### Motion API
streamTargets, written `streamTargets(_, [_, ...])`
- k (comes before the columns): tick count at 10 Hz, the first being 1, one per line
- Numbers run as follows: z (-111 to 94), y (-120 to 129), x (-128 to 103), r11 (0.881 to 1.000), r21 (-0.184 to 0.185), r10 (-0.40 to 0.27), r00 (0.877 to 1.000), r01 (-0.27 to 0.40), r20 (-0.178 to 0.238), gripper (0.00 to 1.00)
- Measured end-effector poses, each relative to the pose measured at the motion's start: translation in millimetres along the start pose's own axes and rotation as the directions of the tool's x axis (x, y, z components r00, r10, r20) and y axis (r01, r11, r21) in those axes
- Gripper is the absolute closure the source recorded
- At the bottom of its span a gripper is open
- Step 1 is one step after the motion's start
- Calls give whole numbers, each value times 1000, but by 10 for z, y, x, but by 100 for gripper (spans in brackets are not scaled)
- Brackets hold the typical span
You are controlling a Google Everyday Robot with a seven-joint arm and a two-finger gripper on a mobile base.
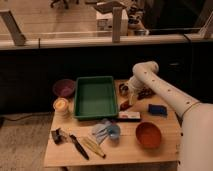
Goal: Wipe tray with sponge
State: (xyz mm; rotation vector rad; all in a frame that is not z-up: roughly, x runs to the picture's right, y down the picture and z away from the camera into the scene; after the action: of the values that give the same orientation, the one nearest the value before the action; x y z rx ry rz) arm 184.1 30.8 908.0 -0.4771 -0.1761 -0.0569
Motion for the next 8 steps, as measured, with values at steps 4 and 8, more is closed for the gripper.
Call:
streamTargets(4, [-157, 16, 244, 999, 29, 29, 998, -27, -64, 20])
streamTargets(8, [-279, 204, 928, 995, 10, 96, 986, -95, -139, 20])
